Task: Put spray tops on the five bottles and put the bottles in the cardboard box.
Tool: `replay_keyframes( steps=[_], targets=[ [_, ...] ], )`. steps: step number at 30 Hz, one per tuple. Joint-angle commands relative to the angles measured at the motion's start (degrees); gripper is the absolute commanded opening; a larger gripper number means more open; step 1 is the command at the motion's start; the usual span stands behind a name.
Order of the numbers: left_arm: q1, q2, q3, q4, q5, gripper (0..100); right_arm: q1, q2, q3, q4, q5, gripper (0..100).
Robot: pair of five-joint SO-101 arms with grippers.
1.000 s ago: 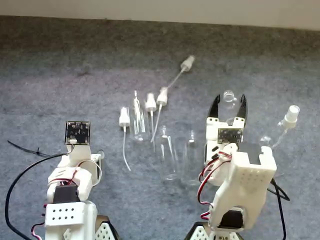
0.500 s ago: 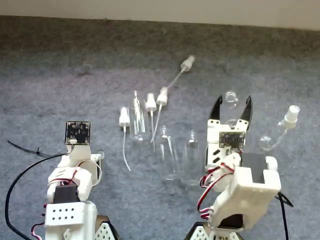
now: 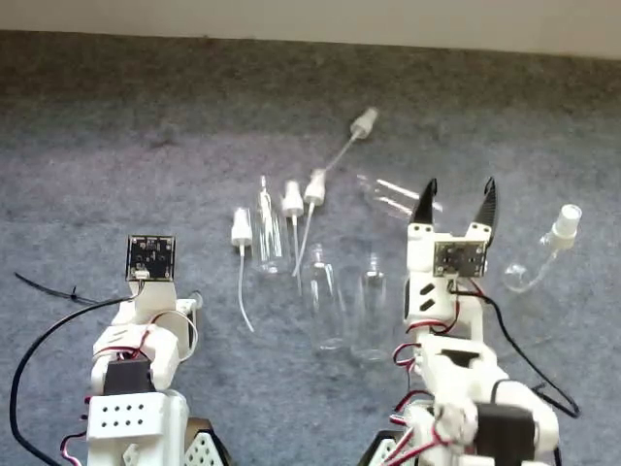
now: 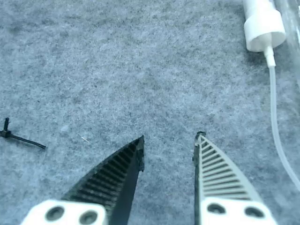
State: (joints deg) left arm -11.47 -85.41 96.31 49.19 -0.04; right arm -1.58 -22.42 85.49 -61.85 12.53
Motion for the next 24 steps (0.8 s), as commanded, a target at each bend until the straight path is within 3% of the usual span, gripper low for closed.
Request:
replay_keyframes(
  steps=[1, 9, 14, 21, 24],
  targets=[
    [-0.5, -0.6, 1.5, 0.3, 0.5, 17, -0.4, -12.1, -0.4, 11.9, 0.4, 26.5],
    [-0.5, -0.6, 1.5, 0.3, 0.5, 17, -0.8, -39.7, -4.4, 50.1, 0.4, 26.4],
    [-0.5, -0.6, 1.5, 0.3, 0.5, 17, -3.4, -48.2, -11.2, 74.6, 0.4, 26.4],
    [-0.5, -0.6, 1.5, 0.3, 0.5, 17, -0.2, -59.1, -8.0, 83.4, 0.7, 26.4],
    [-0.5, -0.6, 1.5, 0.3, 0.5, 17, -3.6, -61.1, -7.1, 86.3, 3.2, 26.4]
  ],
)
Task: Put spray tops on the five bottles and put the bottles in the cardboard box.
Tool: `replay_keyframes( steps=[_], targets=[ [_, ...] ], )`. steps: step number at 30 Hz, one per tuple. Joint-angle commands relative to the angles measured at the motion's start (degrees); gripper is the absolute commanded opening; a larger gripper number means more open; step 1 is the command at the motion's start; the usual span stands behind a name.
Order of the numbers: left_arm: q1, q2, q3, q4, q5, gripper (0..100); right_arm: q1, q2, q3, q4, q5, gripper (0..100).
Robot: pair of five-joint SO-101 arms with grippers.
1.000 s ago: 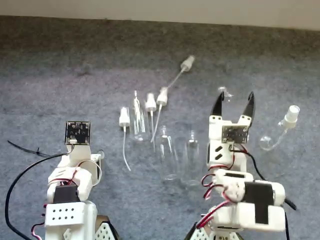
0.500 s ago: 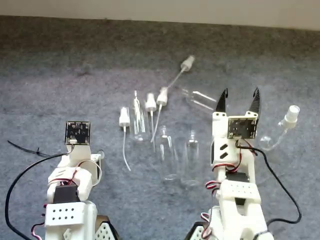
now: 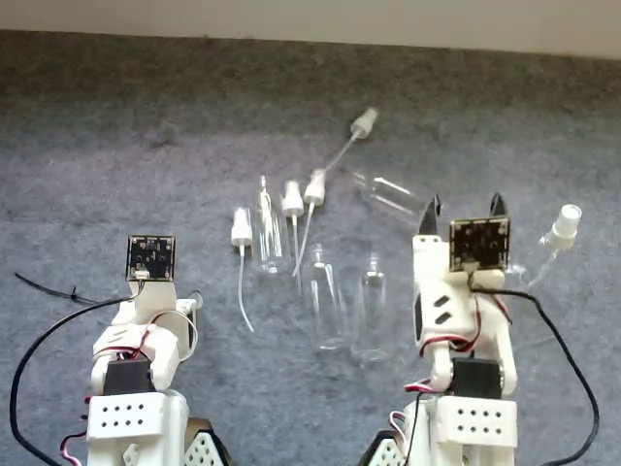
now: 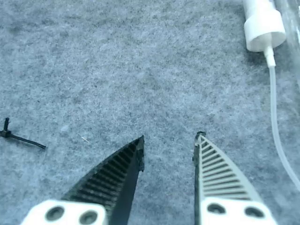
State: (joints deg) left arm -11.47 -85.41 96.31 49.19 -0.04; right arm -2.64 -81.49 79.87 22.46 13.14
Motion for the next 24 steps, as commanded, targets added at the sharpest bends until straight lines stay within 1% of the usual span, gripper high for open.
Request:
replay_keyframes(
  steps=[1, 4, 8, 10, 12, 14, 17, 19, 24],
  targets=[
    [-0.5, -0.6, 1.5, 0.3, 0.5, 17, -4.4, -0.6, -3.2, 3.2, 4.0, 26.4],
    [-0.5, -0.6, 1.5, 0.3, 0.5, 17, -9.4, 9.5, -13.0, 12.2, 7.7, 26.4],
    [-0.5, -0.6, 1.5, 0.3, 0.5, 17, -13.2, 30.4, -29.9, 23.8, 14.3, 26.5],
    [-0.5, -0.6, 1.5, 0.3, 0.5, 17, -14.5, 40.3, -37.3, 27.8, 17.4, 26.7],
    [-0.5, -0.6, 1.5, 0.3, 0.5, 17, -15.0, 49.1, -43.9, 30.2, 19.7, 28.3],
    [-0.5, -0.6, 1.5, 0.3, 0.5, 17, -15.1, 56.9, -50.6, 32.6, 20.7, 33.0],
    [-0.5, -0.6, 1.5, 0.3, 0.5, 17, -14.9, 68.1, -61.9, 38.9, 22.6, 39.2],
    [-0.5, -0.6, 1.5, 0.3, 0.5, 17, -14.8, 74.4, -68.4, 41.2, 26.4, 41.6],
    [-0.5, -0.6, 1.5, 0.3, 0.5, 17, -14.5, 87.3, -81.2, 44.5, 37.7, 42.4]
  ],
)
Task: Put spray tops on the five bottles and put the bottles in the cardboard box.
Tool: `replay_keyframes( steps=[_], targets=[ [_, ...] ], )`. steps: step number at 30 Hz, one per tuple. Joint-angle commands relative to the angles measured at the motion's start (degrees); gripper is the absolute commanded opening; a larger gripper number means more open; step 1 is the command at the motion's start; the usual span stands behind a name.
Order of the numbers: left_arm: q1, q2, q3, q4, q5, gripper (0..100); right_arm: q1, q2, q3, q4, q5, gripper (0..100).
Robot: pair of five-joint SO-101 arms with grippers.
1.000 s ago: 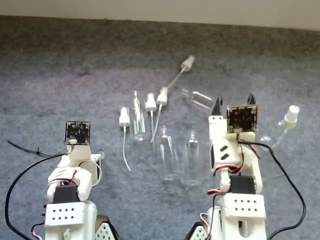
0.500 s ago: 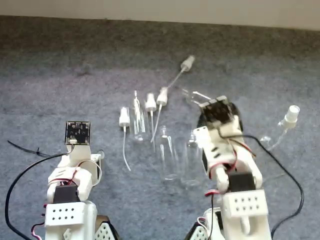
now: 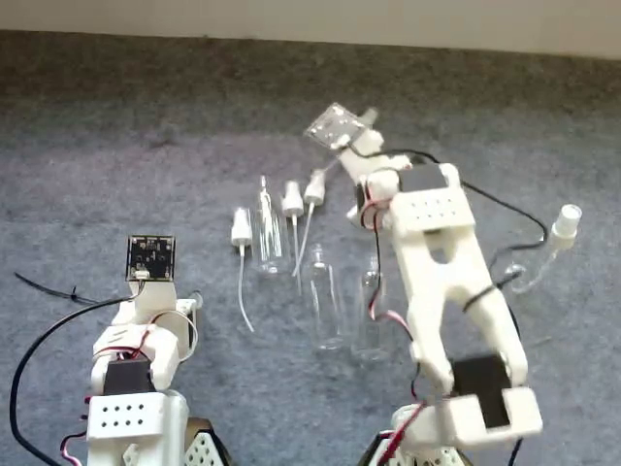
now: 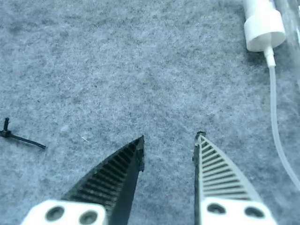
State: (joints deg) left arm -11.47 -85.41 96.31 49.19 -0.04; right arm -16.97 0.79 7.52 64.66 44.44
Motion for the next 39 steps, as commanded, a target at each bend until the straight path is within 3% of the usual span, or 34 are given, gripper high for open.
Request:
replay_keyframes(
  steps=[1, 5, 15, 20, 29, 34, 39],
  targets=[
    [-0.5, -0.6, 1.5, 0.3, 0.5, 17, -0.1, 7.2, -10.9, 3.1, 8.5, 42.4],
    [-0.5, -0.6, 1.5, 0.3, 0.5, 17, 0.0, 16.0, -18.2, 3.7, 12.4, 42.4],
    [-0.5, -0.6, 1.5, 0.3, 0.5, 17, 5.3, 37.6, -32.9, 3.7, 12.4, 42.0],
    [-0.5, -0.6, 1.5, 0.3, 0.5, 17, 6.1, 41.0, -35.5, 3.8, 11.7, 30.7],
    [-0.5, -0.6, 1.5, 0.3, 0.5, 17, 6.4, 37.8, -40.9, 3.9, -15.2, 1.2],
    [-0.5, -0.6, 1.5, 0.3, 0.5, 17, 10.4, 29.2, -43.3, 10.0, -26.2, 0.4],
    [-0.5, -0.6, 1.5, 0.3, 0.5, 17, 12.2, 15.6, -41.7, 16.8, -31.6, 0.4]
  ],
)
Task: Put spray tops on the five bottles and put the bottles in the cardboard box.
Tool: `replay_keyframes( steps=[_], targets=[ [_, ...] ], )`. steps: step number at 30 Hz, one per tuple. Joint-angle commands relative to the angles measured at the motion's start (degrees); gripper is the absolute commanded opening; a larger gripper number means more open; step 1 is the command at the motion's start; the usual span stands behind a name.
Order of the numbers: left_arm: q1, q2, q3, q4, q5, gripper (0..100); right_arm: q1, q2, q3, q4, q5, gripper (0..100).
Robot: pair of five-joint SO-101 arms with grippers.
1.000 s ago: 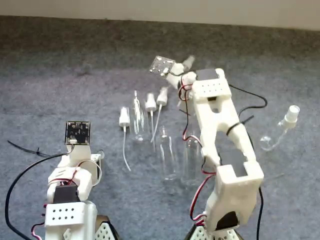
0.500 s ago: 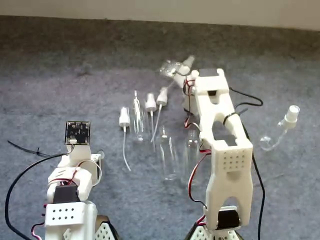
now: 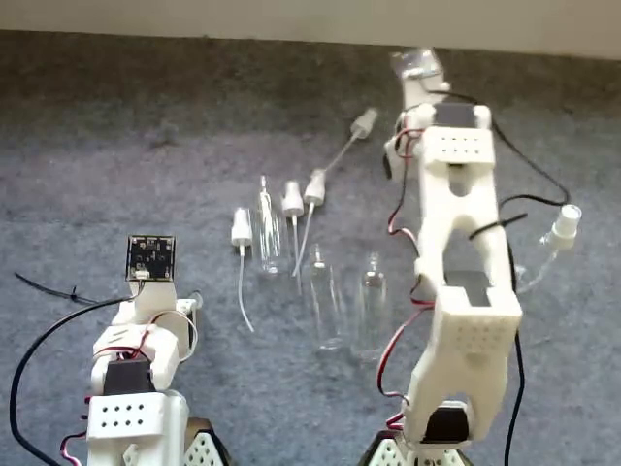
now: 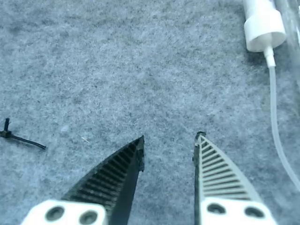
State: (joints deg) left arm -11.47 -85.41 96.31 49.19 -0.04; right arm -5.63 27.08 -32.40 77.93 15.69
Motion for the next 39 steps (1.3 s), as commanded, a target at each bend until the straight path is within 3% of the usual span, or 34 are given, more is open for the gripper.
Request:
replay_keyframes(
  steps=[1, 7, 15, 29, 36, 39],
  targets=[
    [-0.5, -0.6, 1.5, 0.3, 0.5, 17, 0.7, -13.3, 0.3, 4.1, -2.9, 0.4],
    [-0.5, -0.6, 1.5, 0.3, 0.5, 17, 0.8, -28.8, 20.4, -4.4, -2.7, 0.4],
    [-0.5, -0.6, 1.5, 0.3, 0.5, 17, 0.7, -43.2, 52.6, -28.1, -0.8, 0.4],
    [-0.5, -0.6, 1.5, 0.3, 0.5, 17, 2.0, -56.1, 91.4, -68.5, -1.1, 1.1],
    [-0.5, -0.6, 1.5, 0.3, 0.5, 17, 6.5, -62.8, 99.8, -69.8, -1.1, 26.2],
    [-0.5, -0.6, 1.5, 0.3, 0.5, 17, 7.6, -68.1, 103.4, -68.0, -1.1, 26.2]
  ],
)
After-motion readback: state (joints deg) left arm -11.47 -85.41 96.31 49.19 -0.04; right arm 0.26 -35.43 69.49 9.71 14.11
